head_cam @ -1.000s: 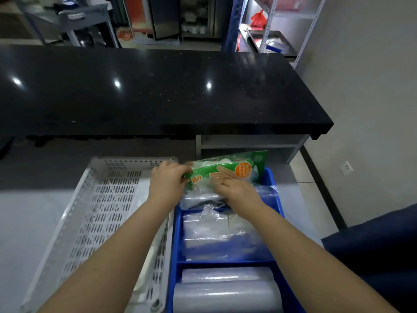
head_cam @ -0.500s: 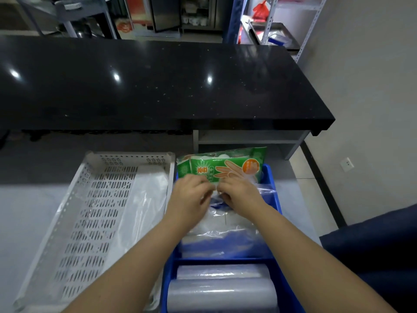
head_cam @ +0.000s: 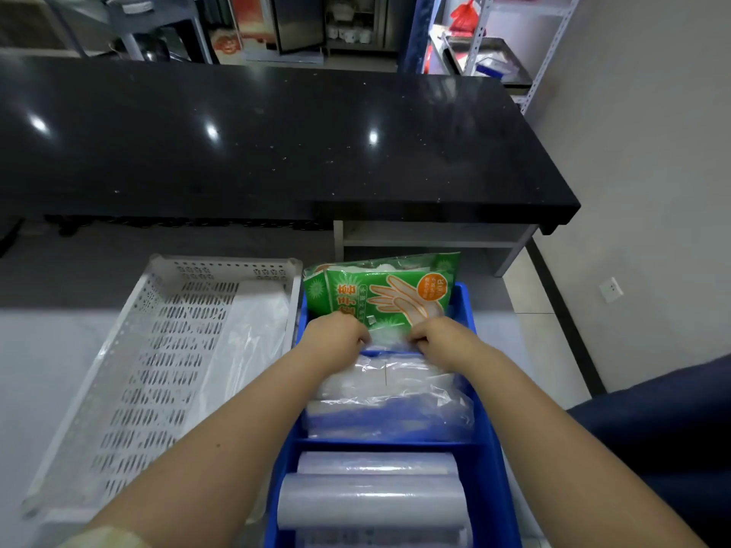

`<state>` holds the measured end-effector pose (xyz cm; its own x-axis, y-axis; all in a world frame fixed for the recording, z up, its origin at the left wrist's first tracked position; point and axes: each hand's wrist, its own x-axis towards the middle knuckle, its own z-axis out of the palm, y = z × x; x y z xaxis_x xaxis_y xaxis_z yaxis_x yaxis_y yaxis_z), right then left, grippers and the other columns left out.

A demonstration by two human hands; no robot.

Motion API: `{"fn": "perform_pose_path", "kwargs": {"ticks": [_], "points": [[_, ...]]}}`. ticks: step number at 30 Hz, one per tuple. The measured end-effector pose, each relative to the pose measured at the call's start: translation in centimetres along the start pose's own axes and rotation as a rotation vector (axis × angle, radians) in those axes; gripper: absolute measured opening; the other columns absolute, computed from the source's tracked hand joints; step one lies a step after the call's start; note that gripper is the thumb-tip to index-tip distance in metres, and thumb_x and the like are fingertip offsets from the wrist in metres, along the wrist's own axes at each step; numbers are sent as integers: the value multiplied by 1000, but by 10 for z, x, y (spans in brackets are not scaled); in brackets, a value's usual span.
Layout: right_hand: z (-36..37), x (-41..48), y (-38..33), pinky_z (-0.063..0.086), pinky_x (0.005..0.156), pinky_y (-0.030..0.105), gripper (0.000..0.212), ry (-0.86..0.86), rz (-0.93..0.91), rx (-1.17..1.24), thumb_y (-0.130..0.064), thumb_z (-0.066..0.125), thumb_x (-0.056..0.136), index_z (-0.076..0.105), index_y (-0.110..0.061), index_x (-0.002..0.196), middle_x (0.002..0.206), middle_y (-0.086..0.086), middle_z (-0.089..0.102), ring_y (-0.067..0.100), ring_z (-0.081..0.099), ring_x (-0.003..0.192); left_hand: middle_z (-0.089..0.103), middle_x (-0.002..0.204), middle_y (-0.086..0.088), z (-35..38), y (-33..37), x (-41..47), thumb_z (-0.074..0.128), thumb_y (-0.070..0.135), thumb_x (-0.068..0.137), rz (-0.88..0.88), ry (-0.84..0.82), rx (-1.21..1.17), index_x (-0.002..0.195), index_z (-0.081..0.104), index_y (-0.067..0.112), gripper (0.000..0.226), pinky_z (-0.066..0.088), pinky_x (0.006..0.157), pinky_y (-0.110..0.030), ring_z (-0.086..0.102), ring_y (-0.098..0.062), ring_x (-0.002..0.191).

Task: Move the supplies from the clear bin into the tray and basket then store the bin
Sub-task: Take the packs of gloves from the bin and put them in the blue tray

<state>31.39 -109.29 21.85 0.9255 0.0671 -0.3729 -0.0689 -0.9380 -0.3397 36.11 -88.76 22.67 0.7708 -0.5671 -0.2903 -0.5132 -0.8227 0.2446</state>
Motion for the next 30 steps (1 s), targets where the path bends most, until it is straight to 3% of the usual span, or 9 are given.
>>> {"fn": "perform_pose_path", "kwargs": {"ticks": [2, 4, 7, 9, 12, 17, 19, 24, 30], "points": [[-7, 2, -4, 44, 62, 26, 30, -106, 14, 38, -20, 47, 90, 67, -30, 110, 107, -3, 64, 11, 56, 77, 68, 112, 3, -4, 4, -3, 43, 21, 90, -18, -25, -42, 112, 67, 30, 34, 50, 71, -32, 58, -19, 92], [-14, -1, -6, 42, 62, 23, 30, -106, 10, 86, -28, 47, 92, 62, -33, 117, 108, -5, 59, 6, 53, 77, 64, 119, 0, -6, 11, -9, 42, 27, 90, 3, 50, -62, 120, 62, 29, 36, 52, 81, -39, 56, -21, 104], [-15, -17, -8, 46, 72, 29, 26, 125, -78, 36, -38, 50, 90, 61, -38, 114, 112, -7, 57, 14, 55, 90, 63, 117, 1, -3, 24, -22, 43, 35, 89, 79, 205, -80, 122, 60, 27, 38, 49, 84, -40, 52, -20, 106], [-9, -29, -10, 48, 72, 31, 22, 250, -161, 15, -43, 52, 87, 65, -36, 104, 104, -9, 62, 14, 57, 91, 64, 111, 2, 2, 30, -27, 40, 41, 90, 74, 167, -87, 120, 61, 29, 39, 47, 77, -35, 53, -19, 101], [3, -38, -12, 51, 70, 33, 34, 139, -170, 25, -58, 46, 86, 65, -33, 99, 93, -10, 66, 12, 59, 84, 65, 108, -1, 10, 31, -30, 33, 49, 94, 38, 44, -4, 120, 60, 31, 42, 49, 80, -38, 56, -23, 98], [2, -41, -15, 51, 85, 37, 57, -18, -123, 28, -73, 40, 80, 56, -35, 120, 116, -7, 64, 14, 58, 99, 65, 116, -4, 10, 30, -39, 32, 50, 96, 23, 33, -11, 130, 52, 32, 43, 44, 89, -40, 55, -24, 105], [-7, -40, -19, 51, 84, 38, 54, 9, -155, -38, -71, 42, 82, 56, -35, 121, 117, -4, 65, 17, 58, 101, 65, 117, -3, 4, 30, -44, 33, 47, 96, 15, 113, -13, 128, 55, 29, 43, 43, 89, -39, 54, -23, 107], [-35, -43, -53, 46, 86, 38, 39, 308, -379, -118, -47, 59, 86, 58, -33, 122, 119, -5, 65, 19, 56, 107, 64, 118, 2, -20, 15, -82, 54, 38, 87, -84, 449, -7, 125, 59, 25, 41, 39, 91, -39, 52, -23, 111], [-27, -49, -147, 43, 89, 36, 41, 292, -619, -126, -36, 66, 85, 58, -28, 124, 119, -4, 64, 21, 53, 110, 63, 117, 6, -29, -26, -166, 59, 39, 84, -320, 585, -22, 122, 61, 27, 40, 36, 92, -40, 51, -21, 113]]}}
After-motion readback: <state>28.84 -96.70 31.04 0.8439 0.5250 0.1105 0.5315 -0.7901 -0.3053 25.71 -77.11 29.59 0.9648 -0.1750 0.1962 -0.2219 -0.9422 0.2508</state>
